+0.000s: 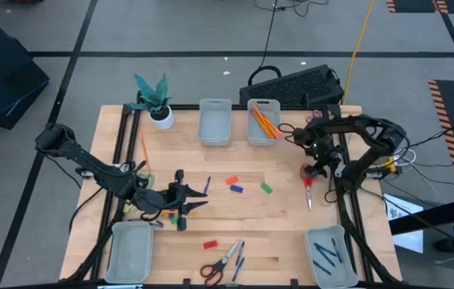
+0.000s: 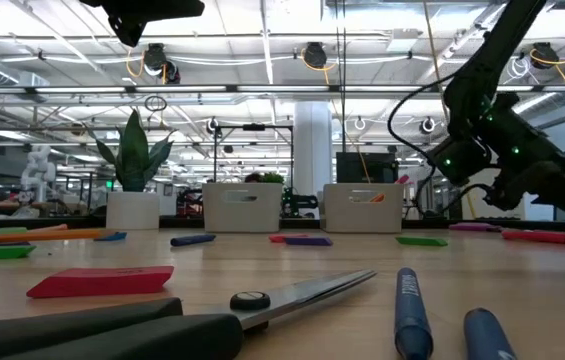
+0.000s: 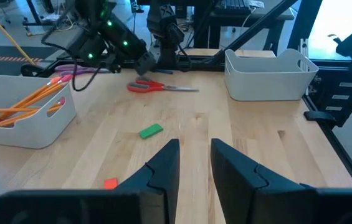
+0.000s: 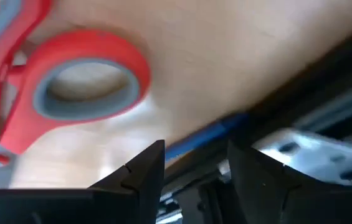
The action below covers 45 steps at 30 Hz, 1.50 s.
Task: Sort crayons/erasers/pens/pencils in bins
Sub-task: Put the blue crayon into the bottom right bin
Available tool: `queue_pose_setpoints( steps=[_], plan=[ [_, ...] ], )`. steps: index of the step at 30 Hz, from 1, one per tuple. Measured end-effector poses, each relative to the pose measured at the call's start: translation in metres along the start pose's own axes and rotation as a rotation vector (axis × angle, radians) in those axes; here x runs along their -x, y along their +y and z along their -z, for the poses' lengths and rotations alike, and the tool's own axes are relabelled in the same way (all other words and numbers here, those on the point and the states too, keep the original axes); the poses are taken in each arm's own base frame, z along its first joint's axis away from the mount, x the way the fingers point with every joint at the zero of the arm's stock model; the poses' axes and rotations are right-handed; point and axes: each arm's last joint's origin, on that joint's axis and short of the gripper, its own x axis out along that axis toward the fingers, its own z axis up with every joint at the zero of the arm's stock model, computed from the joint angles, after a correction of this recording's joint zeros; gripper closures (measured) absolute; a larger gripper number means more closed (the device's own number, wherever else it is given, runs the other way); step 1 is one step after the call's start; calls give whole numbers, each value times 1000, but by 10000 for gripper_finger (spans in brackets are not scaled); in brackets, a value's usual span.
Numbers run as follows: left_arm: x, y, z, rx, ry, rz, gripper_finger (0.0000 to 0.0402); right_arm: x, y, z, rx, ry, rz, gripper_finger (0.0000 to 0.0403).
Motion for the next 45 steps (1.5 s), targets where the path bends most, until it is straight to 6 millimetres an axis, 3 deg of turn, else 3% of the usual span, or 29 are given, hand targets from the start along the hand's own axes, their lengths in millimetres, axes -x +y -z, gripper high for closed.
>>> queue_pose_setpoints(
  steps=[10,18,34,45],
  plan=[
    [0,0,0,0,0,0,307,-18,7,-12,56,114,-84,234],
    [0,0,0,0,0,0,307,-5,18,-8,98,1,-112,234],
    [0,0,0,0,0,0,307,-18,27,-5,82,-50,-25,235],
    [0,0,0,0,0,0,307,-20,29,-3,54,-55,2,283]
  ],
)
